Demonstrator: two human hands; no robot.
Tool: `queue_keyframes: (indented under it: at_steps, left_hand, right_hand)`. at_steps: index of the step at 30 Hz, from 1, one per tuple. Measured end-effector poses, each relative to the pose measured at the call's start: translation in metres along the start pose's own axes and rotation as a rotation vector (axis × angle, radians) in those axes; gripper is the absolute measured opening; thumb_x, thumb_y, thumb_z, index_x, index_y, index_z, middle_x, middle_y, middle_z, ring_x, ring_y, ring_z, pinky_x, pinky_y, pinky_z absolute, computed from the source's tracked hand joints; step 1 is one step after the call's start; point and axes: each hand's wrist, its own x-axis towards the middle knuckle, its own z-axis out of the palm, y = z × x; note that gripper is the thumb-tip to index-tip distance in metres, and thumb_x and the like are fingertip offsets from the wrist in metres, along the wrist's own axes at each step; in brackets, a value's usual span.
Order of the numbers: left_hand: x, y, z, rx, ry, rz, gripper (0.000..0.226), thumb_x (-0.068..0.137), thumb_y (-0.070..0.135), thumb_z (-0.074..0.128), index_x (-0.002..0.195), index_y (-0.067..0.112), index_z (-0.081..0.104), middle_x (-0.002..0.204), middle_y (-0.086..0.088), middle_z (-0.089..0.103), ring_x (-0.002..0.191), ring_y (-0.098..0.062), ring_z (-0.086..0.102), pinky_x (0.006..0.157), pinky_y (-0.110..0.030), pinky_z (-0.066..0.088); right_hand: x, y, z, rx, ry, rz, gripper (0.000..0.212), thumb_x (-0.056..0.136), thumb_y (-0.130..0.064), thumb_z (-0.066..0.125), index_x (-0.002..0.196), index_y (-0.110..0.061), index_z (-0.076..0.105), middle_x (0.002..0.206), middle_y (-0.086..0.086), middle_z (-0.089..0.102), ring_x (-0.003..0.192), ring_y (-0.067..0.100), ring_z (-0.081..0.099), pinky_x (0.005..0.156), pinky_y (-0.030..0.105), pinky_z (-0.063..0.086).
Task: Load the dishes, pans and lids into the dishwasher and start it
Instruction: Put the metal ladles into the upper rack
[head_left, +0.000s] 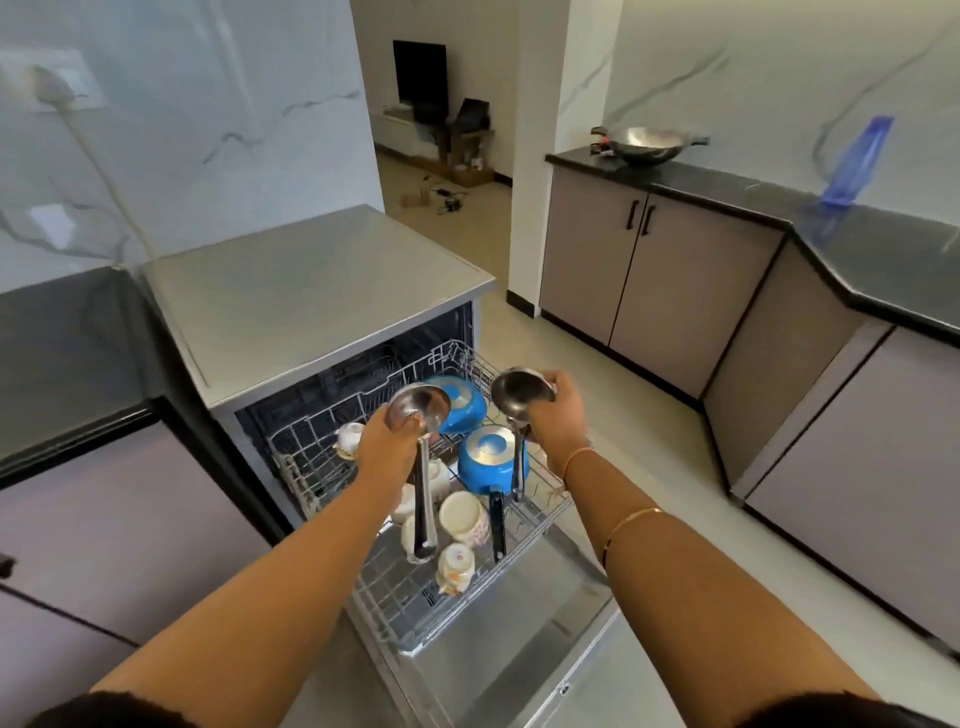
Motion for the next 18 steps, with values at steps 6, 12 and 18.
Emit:
queue_keyframes:
  at_steps: [6, 12, 18]
  left_hand:
    - [0.047, 0.014, 0.024, 0.03, -0.109, -0.014, 0.016, 0.084, 0.015, 0.063, 0.084, 0.031, 0.06, 0.097, -0.005, 0.067, 0.096, -0.028, 0.064, 0.091, -0.05, 0.051]
    - [0.075, 0.031, 0.053, 0.215, -0.238, 0.207, 0.016, 0.088, 0.012, 0.06, 0.082, 0.026, 0.058, 0.087, -0.003, 0.061, 0.091, -0.031, 0.062, 0.085, -0.044, 0.052]
    - [0.105, 0.035, 0.097, 0.458, -0.183, 0.392, 0.015, 0.091, 0.01, 0.055, 0.103, 0.013, 0.063, 0.086, 0.007, 0.058, 0.077, -0.01, 0.051, 0.057, -0.007, 0.037]
  right_hand:
    - [0.051, 0.006, 0.007, 0.038, 0.157, 0.083, 0.035, 0.082, 0.001, 0.037, 0.106, -0.012, 0.06, 0.089, 0.017, 0.063, 0.07, 0.028, 0.058, 0.063, 0.038, 0.05]
    - [0.091, 0.016, 0.0, -0.042, 0.281, 0.067, 0.03, 0.092, -0.003, 0.036, 0.108, -0.007, 0.061, 0.089, 0.011, 0.06, 0.073, 0.02, 0.05, 0.065, 0.03, 0.04]
    - [0.142, 0.04, -0.022, -0.223, 0.25, 0.113, 0.036, 0.087, 0.005, 0.036, 0.113, -0.005, 0.059, 0.092, 0.011, 0.059, 0.08, 0.022, 0.051, 0.068, 0.028, 0.037]
